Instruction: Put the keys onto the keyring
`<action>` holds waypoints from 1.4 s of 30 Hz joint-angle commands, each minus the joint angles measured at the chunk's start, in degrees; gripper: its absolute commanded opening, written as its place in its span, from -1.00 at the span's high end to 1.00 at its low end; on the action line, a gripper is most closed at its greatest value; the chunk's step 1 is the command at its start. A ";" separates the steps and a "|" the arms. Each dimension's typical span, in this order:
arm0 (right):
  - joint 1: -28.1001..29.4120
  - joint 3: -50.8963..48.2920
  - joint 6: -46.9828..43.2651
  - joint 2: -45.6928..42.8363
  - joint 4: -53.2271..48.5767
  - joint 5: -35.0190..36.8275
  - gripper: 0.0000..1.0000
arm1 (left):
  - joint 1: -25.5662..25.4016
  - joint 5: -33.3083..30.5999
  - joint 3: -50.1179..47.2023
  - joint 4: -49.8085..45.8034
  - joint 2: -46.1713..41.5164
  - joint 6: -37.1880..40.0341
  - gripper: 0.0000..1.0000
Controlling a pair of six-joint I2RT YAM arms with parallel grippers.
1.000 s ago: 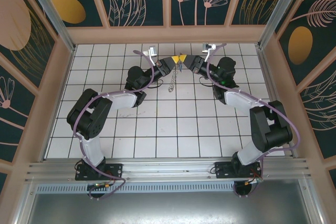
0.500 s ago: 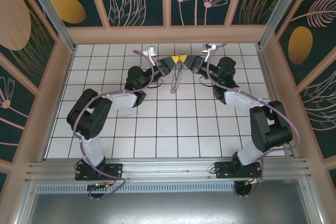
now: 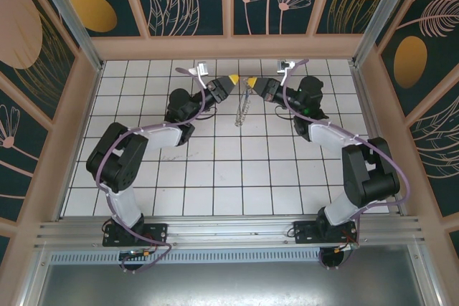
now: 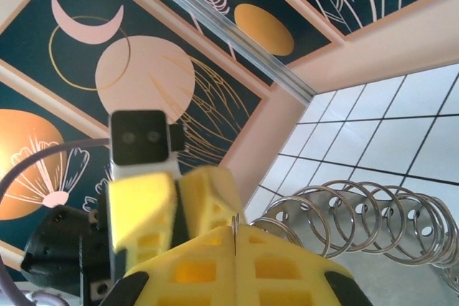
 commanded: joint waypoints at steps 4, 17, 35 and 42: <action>-2.88 5.41 -6.84 2.80 -4.25 -6.10 1.00 | 1.61 3.62 2.14 -10.97 -4.64 9.65 0.47; -8.26 18.14 -16.40 14.76 -13.60 -17.76 1.00 | 4.99 12.39 15.55 -31.30 0.73 21.94 0.39; -8.27 32.74 -14.19 29.54 -13.52 -30.77 1.00 | 9.06 29.50 38.01 -52.19 15.75 30.72 0.37; -6.16 36.72 -16.56 31.58 -18.03 -32.13 1.00 | 9.83 32.63 40.93 -52.94 19.05 29.45 0.45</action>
